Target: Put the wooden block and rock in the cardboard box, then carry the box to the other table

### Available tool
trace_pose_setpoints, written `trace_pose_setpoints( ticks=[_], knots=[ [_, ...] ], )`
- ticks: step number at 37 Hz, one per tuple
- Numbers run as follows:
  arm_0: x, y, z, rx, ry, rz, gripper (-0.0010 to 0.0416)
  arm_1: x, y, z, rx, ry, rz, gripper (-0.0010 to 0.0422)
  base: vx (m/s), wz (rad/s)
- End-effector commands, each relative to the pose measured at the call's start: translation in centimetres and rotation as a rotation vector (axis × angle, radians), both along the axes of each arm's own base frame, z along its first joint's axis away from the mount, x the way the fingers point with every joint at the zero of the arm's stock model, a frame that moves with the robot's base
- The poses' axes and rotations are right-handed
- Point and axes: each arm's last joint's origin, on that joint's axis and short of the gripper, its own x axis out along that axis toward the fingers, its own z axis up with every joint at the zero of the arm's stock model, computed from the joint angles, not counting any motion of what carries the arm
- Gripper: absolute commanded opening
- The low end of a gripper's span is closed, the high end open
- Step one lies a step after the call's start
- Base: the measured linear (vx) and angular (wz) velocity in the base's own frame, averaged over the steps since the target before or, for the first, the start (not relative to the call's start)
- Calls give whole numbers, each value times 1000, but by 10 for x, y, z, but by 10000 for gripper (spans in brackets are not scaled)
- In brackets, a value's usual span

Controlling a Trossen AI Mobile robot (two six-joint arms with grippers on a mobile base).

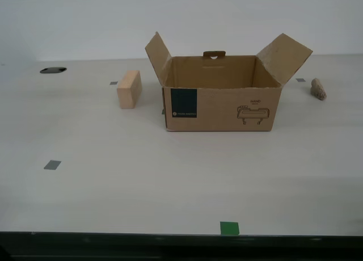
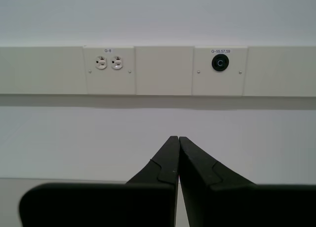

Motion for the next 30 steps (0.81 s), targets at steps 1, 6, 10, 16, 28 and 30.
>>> trace_pose_setpoints(
  ticks=[1, 6, 10, 16, 28, 30],
  knots=[
    [0, 0, 1, 0, -5, 0, 0, 0, 0, 1, 3, -6, -4, 0, 0, 0],
    [0, 0, 1, 0, -5, 0, 0, 0, 0, 1, 3, -6, -4, 0, 0, 0],
    [0, 0, 1, 0, -5, 0, 0, 0, 0, 1, 3, -6, -4, 0, 0, 0],
    [0, 0, 1, -2, -6, 0, 0, 0, 0, 1, 3, -6, -4, 0, 0, 0],
    [0, 0, 1, -3, -6, 0, -1, 0, 0, 1, 3, -6, -4, 0, 0, 0],
    [0, 0, 1, -3, -7, 0, -1, 0, 0, 1, 0, -6, -4, 0, 0, 0]
  ],
)
